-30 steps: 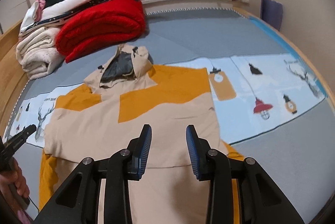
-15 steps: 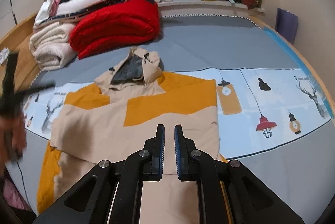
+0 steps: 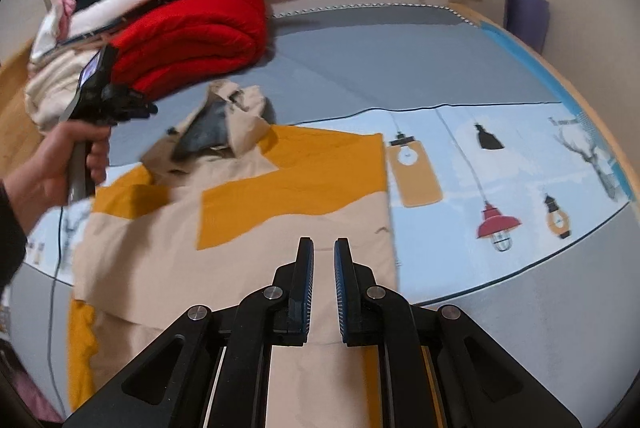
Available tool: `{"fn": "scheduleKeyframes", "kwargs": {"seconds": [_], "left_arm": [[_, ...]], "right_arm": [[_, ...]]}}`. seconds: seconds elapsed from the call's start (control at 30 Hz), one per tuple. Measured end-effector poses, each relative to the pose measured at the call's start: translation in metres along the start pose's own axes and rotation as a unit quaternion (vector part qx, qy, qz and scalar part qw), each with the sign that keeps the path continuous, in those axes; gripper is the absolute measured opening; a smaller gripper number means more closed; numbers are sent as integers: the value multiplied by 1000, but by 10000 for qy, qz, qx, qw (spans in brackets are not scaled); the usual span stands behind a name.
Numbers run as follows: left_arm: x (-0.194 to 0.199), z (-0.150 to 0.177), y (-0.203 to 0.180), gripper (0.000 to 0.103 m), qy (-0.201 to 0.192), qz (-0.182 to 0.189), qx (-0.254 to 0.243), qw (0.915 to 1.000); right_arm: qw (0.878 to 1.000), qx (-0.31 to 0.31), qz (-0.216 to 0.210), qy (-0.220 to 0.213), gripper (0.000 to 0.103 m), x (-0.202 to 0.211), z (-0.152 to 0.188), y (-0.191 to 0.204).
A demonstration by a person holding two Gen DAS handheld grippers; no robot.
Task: Fold large clothes
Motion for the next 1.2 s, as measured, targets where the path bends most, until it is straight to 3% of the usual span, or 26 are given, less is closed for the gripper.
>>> {"fn": "scheduleKeyframes", "kwargs": {"seconds": [0.07, 0.17, 0.37, 0.43, 0.47, 0.5, 0.6, 0.73, 0.87, 0.93, 1.0, 1.1, 1.2], "left_arm": [[-17, -6, -1, 30, 43, -5, 91, 9999], [-44, -11, 0, 45, 183, -152, 128, 9996], [-87, -12, -8, 46, 371, -519, -296, 9975], [-95, -14, -7, 37, 402, -615, -337, 9967], [-99, -15, -6, 19, 449, -673, -368, 9960], [-103, -16, -2, 8, 548, -775, -389, 9947], [-87, -21, -1, 3, 383, -782, -488, 9950], [-18, -12, -24, 3, -114, -334, -1056, 9938], [79, 38, -56, 2, -723, 220, -2063, 9756], [131, 87, -64, 2, -950, 549, -2504, 9619], [170, 146, -61, 4, -1074, 583, -2842, 9509], [196, 220, -46, 6, -976, 503, -3046, 9461], [217, 284, -23, 7, -591, 359, -2865, 9556]], "right_arm": [[9998, 55, 179, 13, 12, -5, 0, 0], [9999, 36, 99, 113, 12, -13, 2, 2], [9993, 55, 174, 322, 12, -25, 11, 2], [9991, 58, 203, 359, 12, -27, 13, 2], [9991, 37, 190, 385, 12, -28, 13, 2], [9990, 10, 167, 416, 12, -30, 13, 2], [9987, -86, 126, 494, 12, -31, 14, 1], [9989, -86, 117, 436, 12, -25, 10, 1], [9994, -142, 96, 291, 12, -14, 5, 2], [9996, -158, 51, 239, 12, -7, 4, 4], [9997, -188, -12, 182, 12, 0, 5, 5], [9996, -239, -115, 68, 12, 11, 5, 7], [9991, -342, -241, -63, 12, 22, 5, 10]]}}
Point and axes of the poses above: each gripper's, at about its wrist camera, not at the fingertips, and x roughly against the way its jaws point, y to its left, z to its underside, the point moved 5 cm from there along -x, roughly the way its jaws point, and after that the axes turned 5 degrees about z, right-handed, at the moved point
